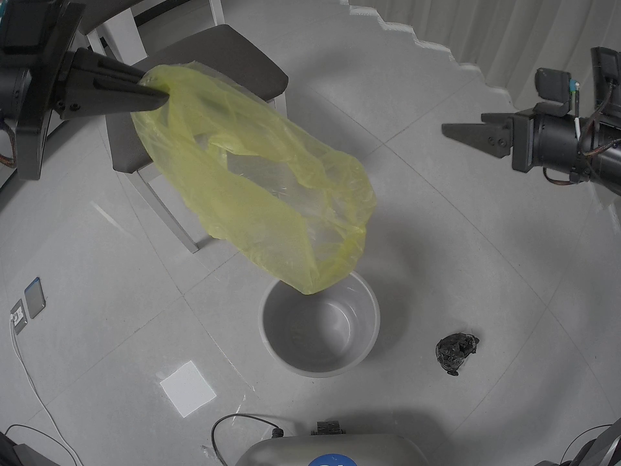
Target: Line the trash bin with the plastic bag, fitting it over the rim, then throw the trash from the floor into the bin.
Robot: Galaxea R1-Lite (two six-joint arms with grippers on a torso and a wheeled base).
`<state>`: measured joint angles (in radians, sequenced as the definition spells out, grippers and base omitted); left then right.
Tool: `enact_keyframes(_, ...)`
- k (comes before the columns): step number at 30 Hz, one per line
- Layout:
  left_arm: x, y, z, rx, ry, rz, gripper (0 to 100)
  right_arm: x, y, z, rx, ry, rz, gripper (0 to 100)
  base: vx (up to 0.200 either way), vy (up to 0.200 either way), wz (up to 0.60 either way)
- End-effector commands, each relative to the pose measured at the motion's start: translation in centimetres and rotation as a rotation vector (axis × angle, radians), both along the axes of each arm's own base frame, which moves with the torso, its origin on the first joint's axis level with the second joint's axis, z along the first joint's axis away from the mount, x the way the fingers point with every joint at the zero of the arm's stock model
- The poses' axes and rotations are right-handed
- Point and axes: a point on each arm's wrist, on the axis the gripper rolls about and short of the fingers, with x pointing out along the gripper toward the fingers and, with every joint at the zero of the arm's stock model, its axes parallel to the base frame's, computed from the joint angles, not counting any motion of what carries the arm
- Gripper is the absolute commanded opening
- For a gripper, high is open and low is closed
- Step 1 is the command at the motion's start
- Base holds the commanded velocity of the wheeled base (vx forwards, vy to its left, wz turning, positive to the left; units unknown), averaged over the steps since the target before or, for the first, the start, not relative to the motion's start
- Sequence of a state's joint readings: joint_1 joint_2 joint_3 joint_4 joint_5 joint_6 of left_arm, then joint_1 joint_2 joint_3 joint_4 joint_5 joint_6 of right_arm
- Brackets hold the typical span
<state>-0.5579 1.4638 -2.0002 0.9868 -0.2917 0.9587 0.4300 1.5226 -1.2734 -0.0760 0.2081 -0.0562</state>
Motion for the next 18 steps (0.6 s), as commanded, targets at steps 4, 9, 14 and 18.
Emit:
enact_keyframes(4,0.2,-0.2,-0.2,0.008,0.019,0.0,0,0.4,2.0,-3.3,-0.055,0.099,0.044,100,0.0,0.0,0.0)
enact_keyframes(9,0.3,-0.2,-0.3,0.009,0.026,-0.002,0,0.1,1.9,-5.0,-0.072,0.13,0.044,100,0.0,0.0,0.0)
enact_keyframes(14,0.3,-0.3,-0.3,0.01,0.026,-0.004,0,0.3,2.0,-6.6,-0.082,0.145,0.043,100,0.0,0.0,0.0)
enact_keyframes(18,0.3,-0.3,-0.3,0.007,0.024,-0.006,0,1.0,2.3,-7.4,-0.086,0.159,0.042,100,0.0,0.0,0.0)
